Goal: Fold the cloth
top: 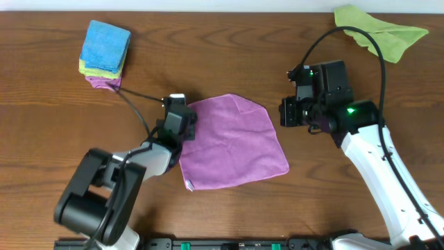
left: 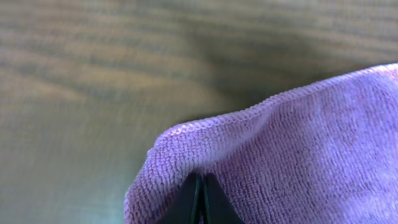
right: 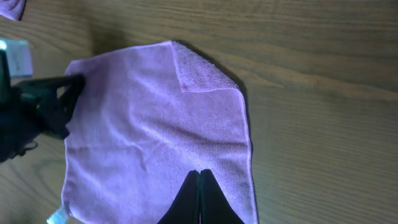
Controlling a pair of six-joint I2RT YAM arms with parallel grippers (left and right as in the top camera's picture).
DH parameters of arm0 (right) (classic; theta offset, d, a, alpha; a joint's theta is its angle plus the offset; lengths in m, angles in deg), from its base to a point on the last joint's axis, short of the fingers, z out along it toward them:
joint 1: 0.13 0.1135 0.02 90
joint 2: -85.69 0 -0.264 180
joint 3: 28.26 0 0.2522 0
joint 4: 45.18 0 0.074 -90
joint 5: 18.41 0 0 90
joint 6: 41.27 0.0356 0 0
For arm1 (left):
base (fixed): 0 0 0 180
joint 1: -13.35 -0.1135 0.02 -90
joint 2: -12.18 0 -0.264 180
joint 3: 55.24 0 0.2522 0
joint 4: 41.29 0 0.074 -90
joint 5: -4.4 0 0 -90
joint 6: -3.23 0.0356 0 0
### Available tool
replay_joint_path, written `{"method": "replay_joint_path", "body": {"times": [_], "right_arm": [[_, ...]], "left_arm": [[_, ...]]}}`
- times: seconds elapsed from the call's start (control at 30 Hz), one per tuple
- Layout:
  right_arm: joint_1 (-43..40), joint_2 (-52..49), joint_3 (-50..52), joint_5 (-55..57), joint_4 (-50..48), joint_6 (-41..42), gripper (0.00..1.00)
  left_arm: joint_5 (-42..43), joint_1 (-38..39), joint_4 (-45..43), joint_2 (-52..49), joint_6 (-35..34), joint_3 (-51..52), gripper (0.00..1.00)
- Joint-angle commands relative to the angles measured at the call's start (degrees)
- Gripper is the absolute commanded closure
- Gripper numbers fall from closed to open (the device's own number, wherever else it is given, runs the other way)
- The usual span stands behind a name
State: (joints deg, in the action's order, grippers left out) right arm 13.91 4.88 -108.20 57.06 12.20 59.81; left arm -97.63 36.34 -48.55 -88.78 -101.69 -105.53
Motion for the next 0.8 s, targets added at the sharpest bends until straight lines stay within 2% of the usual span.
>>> {"method": "replay_joint_path", "body": {"times": [0.0, 0.2, 0.4, 0.5, 0.63, 0.67, 0.77], "right_arm": [[-0.24, 0.83, -0.26, 0.83, -0.13, -0.87, 0.98], [-0.24, 0.83, -0.26, 2.64, -0.11, -0.87, 0.99], [-0.24, 0.66, -0.24, 2.75, -0.13, -0.90, 0.98], [-0.09, -0.57, -0.24, 2.73, -0.90, -0.90, 0.90], [-0.02, -3.34, -0.24, 2.71, -4.13, -1.51, 0.86], [-0.04, -3.85, -0.24, 2.71, -4.92, -1.53, 0.82], [0.02, -5.75, -0.24, 2.73, -8.02, -1.66, 0.61]], "left_arm": [[-0.15, -0.15, 0.55, -4.94, 5.33, -4.26, 0.95], [-0.13, -0.70, 0.59, -11.10, 12.26, -14.12, 0.95], [0.00, -0.98, 2.38, -13.35, 12.66, -19.61, 0.95], [-0.02, -0.98, 6.14, -10.93, 10.10, -19.61, 0.95], [0.00, -0.98, 13.75, -3.43, 4.28, -19.61, 0.95], [0.00, -0.98, 15.78, -1.49, 3.15, -19.61, 0.95], [-0.04, -0.98, 24.48, 5.42, -0.74, -19.61, 0.94]]}}
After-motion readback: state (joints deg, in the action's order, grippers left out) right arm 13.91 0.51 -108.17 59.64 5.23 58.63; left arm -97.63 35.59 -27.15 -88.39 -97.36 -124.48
